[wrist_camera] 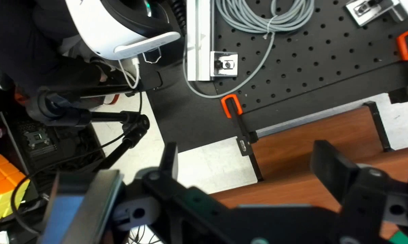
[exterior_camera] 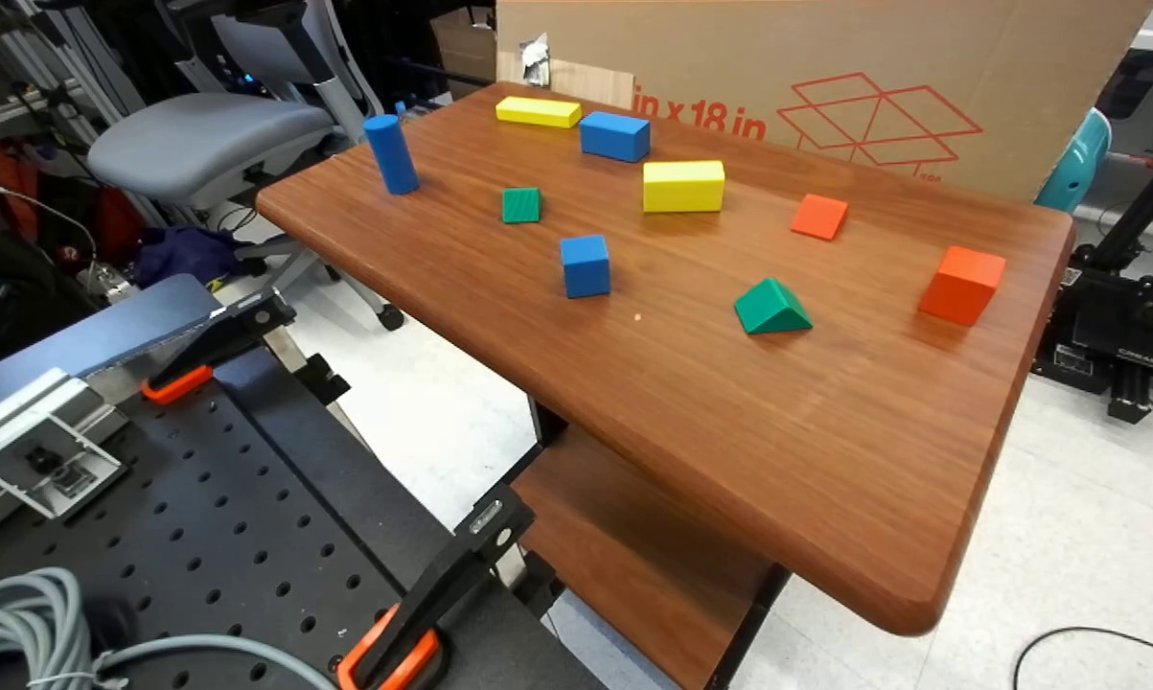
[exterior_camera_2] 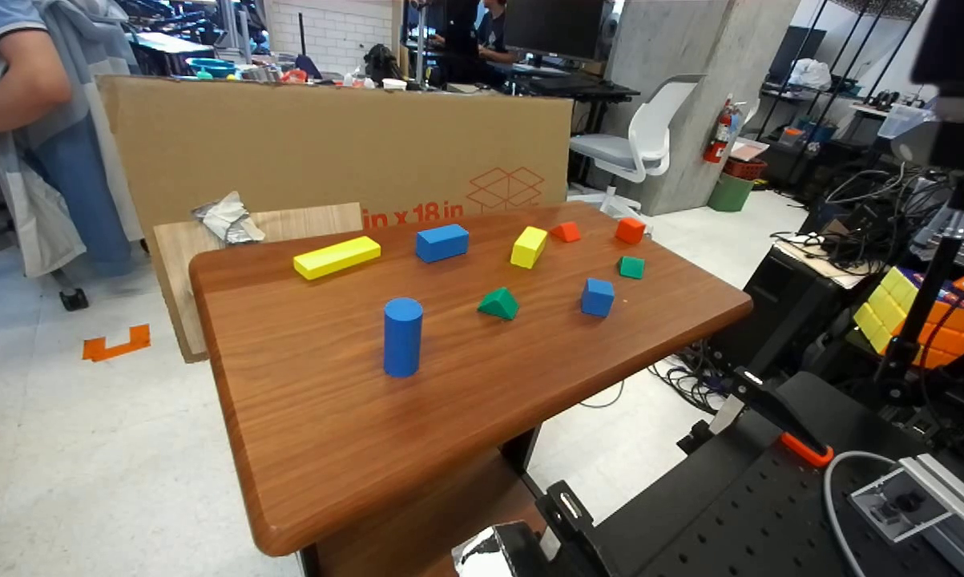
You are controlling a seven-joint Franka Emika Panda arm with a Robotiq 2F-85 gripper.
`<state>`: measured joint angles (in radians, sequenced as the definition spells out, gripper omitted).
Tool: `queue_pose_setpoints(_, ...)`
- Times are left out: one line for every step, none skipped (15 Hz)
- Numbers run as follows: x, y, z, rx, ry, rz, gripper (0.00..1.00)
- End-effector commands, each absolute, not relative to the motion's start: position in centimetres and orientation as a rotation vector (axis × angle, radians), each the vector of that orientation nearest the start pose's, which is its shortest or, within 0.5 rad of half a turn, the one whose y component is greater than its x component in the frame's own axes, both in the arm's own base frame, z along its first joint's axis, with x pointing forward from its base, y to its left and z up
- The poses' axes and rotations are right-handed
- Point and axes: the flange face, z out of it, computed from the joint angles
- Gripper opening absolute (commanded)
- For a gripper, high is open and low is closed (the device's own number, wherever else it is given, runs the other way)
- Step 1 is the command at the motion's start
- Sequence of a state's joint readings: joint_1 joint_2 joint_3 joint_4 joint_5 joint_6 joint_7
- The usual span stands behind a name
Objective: Put the yellow block on top of the blue block
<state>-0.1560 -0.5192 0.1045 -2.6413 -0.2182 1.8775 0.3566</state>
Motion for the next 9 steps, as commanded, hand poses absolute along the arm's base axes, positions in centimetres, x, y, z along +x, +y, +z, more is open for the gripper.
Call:
queue_pose_setpoints(40.6,-0.9,37.9,-3.279,0.689,0.426,1.0)
queue_pose_setpoints(41.9,-0.2,37.5,-3.258,0.724,0.414,1.0)
queue_pose_setpoints(43.4,0.5,36.8,-3.232,0.771,0.401,1.0)
queue_pose_setpoints(44.8,1.1,36.3,-3.206,0.822,0.369,1.0)
queue_pose_setpoints(46.2,1.6,35.6,-3.184,0.873,0.345,1.0)
queue_pose_setpoints(47.5,2.1,34.9,-3.163,0.922,0.318,1.0)
queue_pose_setpoints(48.9,2.6,34.2,-3.145,0.976,0.299,1.0)
queue_pose_setpoints(50.1,3.0,33.8,-3.129,1.02,0.284,1.0)
queue_pose_setpoints(51.2,3.6,33.2,-3.106,1.064,0.268,1.0)
